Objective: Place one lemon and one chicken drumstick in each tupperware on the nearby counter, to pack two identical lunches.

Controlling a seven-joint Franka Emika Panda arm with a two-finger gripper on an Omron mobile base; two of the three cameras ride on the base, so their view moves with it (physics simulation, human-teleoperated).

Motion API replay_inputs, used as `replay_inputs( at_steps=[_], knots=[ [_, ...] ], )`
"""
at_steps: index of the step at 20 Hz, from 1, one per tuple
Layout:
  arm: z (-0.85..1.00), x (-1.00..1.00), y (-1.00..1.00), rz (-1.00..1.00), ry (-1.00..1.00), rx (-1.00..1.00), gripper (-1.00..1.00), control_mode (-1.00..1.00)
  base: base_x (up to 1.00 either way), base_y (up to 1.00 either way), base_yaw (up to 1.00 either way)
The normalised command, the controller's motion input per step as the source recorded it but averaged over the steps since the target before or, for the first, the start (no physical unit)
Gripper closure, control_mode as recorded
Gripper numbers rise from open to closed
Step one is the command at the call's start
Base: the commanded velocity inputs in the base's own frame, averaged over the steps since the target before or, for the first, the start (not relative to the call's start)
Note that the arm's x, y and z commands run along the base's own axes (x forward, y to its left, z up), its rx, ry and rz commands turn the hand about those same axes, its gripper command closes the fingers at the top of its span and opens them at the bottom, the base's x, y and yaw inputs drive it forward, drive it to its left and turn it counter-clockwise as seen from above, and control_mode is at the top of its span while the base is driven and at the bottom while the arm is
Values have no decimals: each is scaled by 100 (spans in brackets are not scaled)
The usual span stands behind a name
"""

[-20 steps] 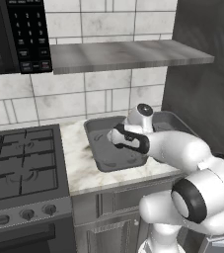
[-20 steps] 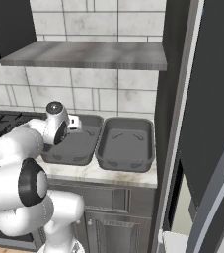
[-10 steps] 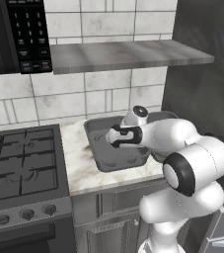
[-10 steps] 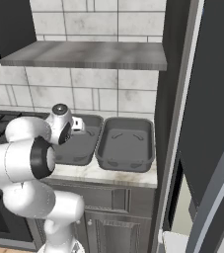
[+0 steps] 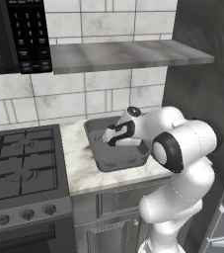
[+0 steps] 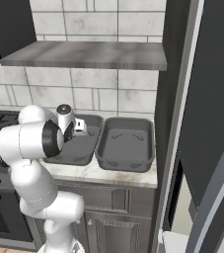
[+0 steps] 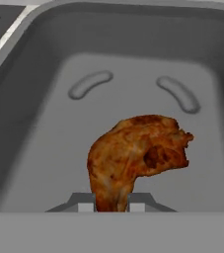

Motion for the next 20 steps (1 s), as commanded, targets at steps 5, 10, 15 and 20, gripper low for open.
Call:
replay_inputs(
  at_steps=[5,10,15,20],
  knots=[
    [-23,37,5,-2,5,0,100,-100,0,0,0],
    [-29,40,3,-1,1,0,100,-100,0,0,0],
    [-33,49,7,0,0,0,-100,-100,0,0,0],
    [-4,24,5,-3,0,0,-100,-100,0,0,0]
  ],
)
